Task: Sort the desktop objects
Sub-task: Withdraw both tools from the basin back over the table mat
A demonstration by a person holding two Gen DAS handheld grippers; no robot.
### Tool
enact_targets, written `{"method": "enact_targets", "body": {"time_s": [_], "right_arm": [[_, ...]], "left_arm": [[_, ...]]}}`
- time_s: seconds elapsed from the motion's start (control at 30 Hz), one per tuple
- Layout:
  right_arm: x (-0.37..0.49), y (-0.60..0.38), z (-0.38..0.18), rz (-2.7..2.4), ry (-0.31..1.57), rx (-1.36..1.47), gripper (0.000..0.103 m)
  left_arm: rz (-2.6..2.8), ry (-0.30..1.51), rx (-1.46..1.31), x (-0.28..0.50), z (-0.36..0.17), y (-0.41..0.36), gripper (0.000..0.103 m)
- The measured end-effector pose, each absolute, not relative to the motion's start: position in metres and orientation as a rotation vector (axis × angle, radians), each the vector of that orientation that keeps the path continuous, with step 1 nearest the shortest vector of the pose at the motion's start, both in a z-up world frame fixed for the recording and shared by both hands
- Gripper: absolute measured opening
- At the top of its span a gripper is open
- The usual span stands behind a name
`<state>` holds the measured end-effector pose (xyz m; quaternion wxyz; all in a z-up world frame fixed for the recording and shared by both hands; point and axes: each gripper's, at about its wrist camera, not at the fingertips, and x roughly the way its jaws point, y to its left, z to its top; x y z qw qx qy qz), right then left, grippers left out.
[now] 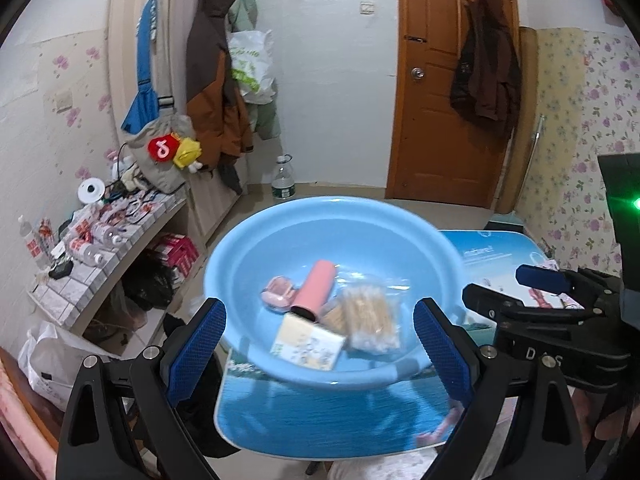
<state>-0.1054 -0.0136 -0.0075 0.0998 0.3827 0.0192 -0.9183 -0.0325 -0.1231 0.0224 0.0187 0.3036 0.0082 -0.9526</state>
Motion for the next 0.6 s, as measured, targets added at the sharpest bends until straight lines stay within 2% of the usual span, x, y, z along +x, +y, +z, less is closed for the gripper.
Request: {"method": "enact_targets", "body": {"time_s": [0.2, 0.6], "right_arm": [[-0.091, 0.017, 0.003, -2.757, 0.063, 1.113, 0.073], [-0.073, 0.084, -0.001, -2.807, -0.104, 1.142, 0.073]], "left_arm": [[-2.994, 0.018, 0.937, -0.035, 0.03, -0.092, 0.096], [-3.028, -0.059, 0.964, -0.038, 0.031, -0.035, 0.096]]}}
